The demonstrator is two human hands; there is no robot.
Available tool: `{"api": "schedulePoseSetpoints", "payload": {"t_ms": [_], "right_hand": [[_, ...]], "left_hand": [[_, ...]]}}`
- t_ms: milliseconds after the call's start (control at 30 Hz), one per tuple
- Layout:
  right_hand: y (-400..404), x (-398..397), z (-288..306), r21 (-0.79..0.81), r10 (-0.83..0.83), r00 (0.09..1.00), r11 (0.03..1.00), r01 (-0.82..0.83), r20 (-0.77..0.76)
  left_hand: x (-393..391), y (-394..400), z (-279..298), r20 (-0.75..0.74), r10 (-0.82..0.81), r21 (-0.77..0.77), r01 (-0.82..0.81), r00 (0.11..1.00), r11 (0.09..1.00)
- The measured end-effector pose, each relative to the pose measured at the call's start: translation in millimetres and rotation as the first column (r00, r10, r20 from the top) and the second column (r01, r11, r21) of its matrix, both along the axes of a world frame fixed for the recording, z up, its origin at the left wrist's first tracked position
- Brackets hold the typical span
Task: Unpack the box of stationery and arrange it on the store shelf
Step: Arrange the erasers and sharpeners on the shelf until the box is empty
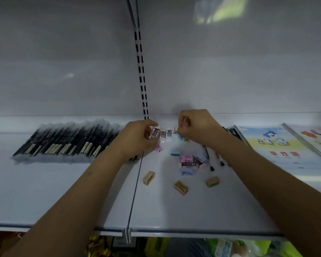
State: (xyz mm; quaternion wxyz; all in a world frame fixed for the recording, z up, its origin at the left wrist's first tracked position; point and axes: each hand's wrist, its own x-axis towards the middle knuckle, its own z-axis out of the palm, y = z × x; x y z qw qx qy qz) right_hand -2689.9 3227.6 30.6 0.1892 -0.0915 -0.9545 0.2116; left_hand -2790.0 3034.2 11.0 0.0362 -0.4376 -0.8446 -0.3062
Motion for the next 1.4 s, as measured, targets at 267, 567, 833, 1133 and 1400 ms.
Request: {"api": "schedulePoseSetpoints", "payload": {"t_ms": [267, 567, 833, 1133, 1400], "right_hand": [[3, -24, -29, 0.221, 0.090, 0.996, 0.971, -0.093, 0.021], [5, -24, -33, 0.316, 0.082, 0.997, 0.946, -0.076, -0.007], [5, -17, -30, 0.289, 0.141, 0.990, 0.949, -0.128, -0.023], [10, -10, -32, 0.198, 0.080, 0.996, 0.978, -0.073, -0.026], [7, -20, -40, 0.211, 0.047, 0.999, 0.977, -0.040, -0.028]], "left_hand": [[-11, -17, -6, -0.166, 0.047, -0.038, -0.054, 0.985, 0.998], [-4, -23, -17, -0.206, 0.016, -0.056, -0.028, 0.978, 0.998], [-7, -18, -20, -0.351, 0.022, -0.078, -0.053, 0.936, 0.996], [-14, -24, -25, -0.298, 0.003, -0.088, -0.031, 0.955, 0.996], [-12, -19, -24, -0.282, -0.014, -0.136, -0.026, 0.959, 0.990]]}}
